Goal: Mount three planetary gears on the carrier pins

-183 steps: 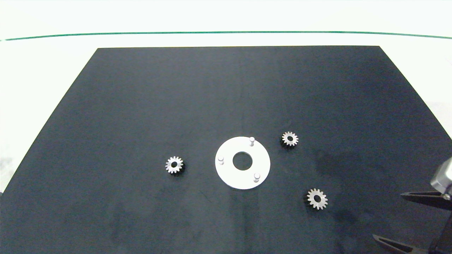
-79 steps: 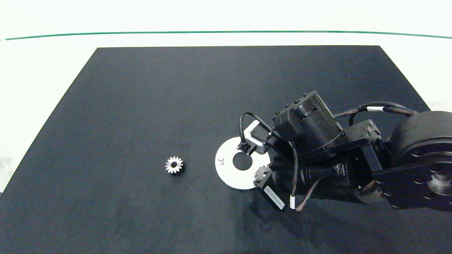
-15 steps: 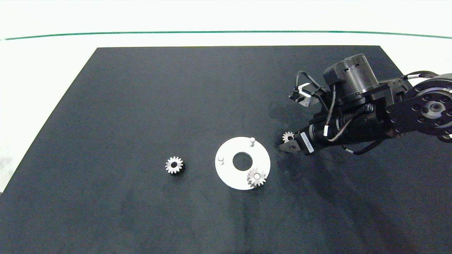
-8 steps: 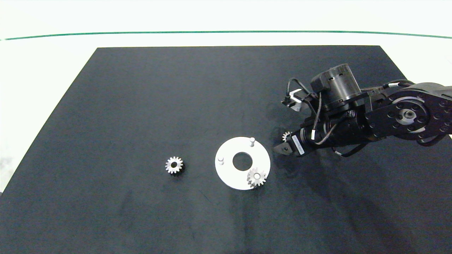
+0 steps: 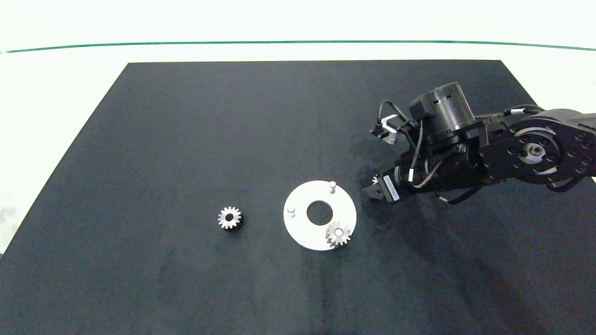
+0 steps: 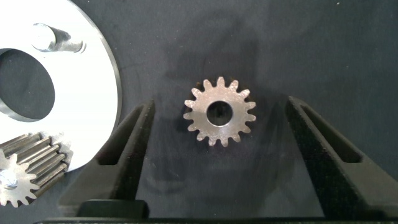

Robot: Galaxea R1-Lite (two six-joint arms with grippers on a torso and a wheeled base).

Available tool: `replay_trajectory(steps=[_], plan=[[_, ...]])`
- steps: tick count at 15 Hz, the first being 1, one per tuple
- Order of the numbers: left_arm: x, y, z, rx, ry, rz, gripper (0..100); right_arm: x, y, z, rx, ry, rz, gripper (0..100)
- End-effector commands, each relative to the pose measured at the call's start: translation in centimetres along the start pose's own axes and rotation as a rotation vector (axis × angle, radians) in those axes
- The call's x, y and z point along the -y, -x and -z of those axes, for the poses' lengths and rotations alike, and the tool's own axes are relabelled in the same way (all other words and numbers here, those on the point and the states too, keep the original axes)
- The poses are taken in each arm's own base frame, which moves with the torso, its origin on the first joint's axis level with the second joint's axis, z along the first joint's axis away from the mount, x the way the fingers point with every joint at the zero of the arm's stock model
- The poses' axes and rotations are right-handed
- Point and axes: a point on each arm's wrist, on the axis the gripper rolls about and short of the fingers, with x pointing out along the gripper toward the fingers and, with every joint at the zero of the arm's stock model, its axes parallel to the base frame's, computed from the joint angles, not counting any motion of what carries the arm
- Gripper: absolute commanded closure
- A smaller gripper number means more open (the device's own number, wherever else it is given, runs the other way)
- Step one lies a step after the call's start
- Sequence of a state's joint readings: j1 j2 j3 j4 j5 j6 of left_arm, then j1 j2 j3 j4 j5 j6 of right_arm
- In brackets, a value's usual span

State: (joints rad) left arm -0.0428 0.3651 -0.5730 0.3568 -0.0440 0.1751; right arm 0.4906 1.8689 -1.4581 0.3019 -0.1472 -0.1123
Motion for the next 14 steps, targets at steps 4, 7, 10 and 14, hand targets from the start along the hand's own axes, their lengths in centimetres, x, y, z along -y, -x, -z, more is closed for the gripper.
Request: replay_trajectory(steps=[4, 7, 10, 14], plan=[[0.01, 0.00, 0.09, -0.003, -0.001, 0.003, 0, -0.06, -0.10, 0.25, -0.011, 0.001, -0.006, 29], [-0.02, 0.04, 0.02, 0.002, -0.001, 0.010, 0, -0.10, -0.28, 0.31, -0.015, 0.002, -0.006, 35], [-0.05, 0.10, 0.04, 0.007, -0.003, 0.019, 0, -0.04, -0.53, 0.40, -0.021, 0.001, -0.006, 41], [-0.06, 0.09, -0.01, 0.007, -0.004, 0.024, 0, -0.04, -0.89, 0.28, -0.015, -0.001, -0.014, 49]])
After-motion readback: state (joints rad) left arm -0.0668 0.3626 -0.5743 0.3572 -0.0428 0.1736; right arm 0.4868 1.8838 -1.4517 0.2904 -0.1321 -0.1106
